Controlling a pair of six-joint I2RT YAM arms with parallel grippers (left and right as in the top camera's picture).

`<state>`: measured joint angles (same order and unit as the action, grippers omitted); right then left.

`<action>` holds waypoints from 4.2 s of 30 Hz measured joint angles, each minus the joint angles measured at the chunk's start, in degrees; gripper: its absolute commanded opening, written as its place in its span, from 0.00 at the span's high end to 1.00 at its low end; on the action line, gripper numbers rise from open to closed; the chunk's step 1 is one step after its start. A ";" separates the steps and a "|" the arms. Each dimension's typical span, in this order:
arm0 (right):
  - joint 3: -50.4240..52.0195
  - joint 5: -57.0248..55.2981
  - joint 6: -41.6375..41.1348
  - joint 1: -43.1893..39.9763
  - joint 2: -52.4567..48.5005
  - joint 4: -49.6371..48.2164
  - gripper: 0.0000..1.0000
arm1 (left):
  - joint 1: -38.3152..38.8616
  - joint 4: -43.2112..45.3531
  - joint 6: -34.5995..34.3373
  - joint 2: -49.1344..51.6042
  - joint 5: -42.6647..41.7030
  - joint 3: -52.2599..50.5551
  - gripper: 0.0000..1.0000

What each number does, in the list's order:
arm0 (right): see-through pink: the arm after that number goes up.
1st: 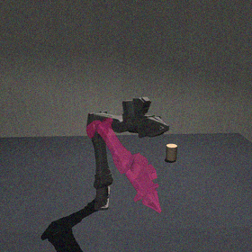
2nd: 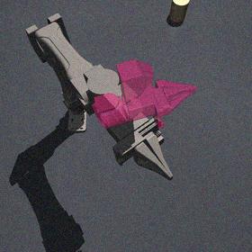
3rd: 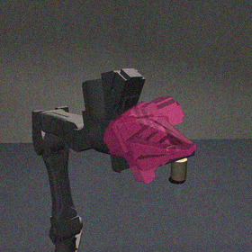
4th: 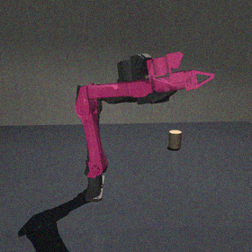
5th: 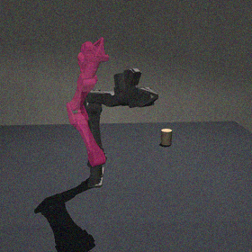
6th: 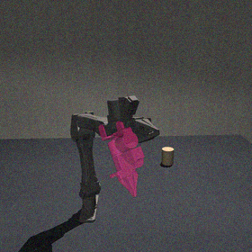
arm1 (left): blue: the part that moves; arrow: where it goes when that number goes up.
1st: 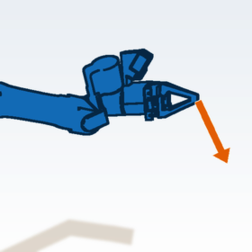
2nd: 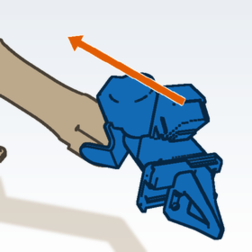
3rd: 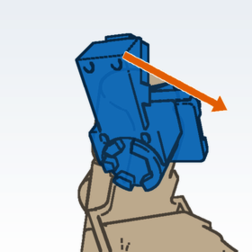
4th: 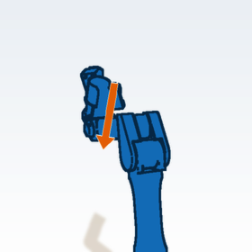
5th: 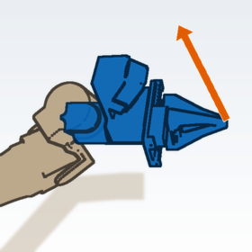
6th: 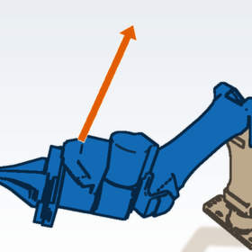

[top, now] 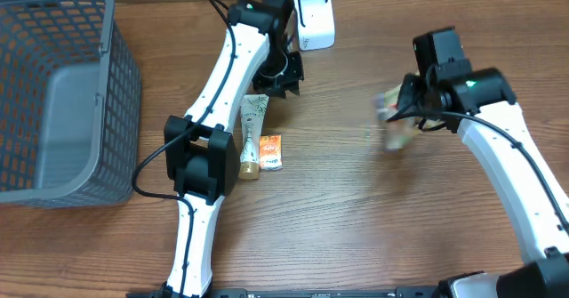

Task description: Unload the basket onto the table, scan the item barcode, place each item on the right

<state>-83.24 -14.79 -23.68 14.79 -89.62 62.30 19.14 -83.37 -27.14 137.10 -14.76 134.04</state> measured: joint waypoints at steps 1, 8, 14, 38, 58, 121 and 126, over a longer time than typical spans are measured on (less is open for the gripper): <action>-1.07 -3.39 0.20 0.76 0.13 1.27 0.96 | -0.17 -0.33 0.17 0.00 0.00 0.07 0.76; -1.92 -15.28 0.74 6.34 -1.79 4.76 0.96 | -2.16 -2.69 0.83 0.00 0.00 0.07 0.76; -1.92 -17.00 -1.57 9.27 -11.67 4.22 0.96 | -4.68 -6.21 3.74 0.00 0.26 0.09 0.76; -15.89 -13.99 -9.09 18.21 -19.78 12.74 0.96 | -1.46 -6.97 15.28 0.00 -8.26 -0.96 0.95; -15.91 -6.38 -9.05 13.79 -19.78 11.67 0.96 | 8.81 20.90 5.90 0.09 -16.79 -23.61 0.96; -9.73 26.18 -8.24 2.51 -20.39 -10.75 0.85 | -2.08 -12.13 11.02 0.72 -2.89 6.38 0.96; -9.09 27.39 -8.37 3.23 -25.00 -14.73 0.93 | -0.37 -7.78 9.46 0.72 -3.21 -1.05 0.96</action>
<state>-92.33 12.60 -32.05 18.02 -114.63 47.57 18.76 -91.15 -17.67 137.82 -17.98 132.99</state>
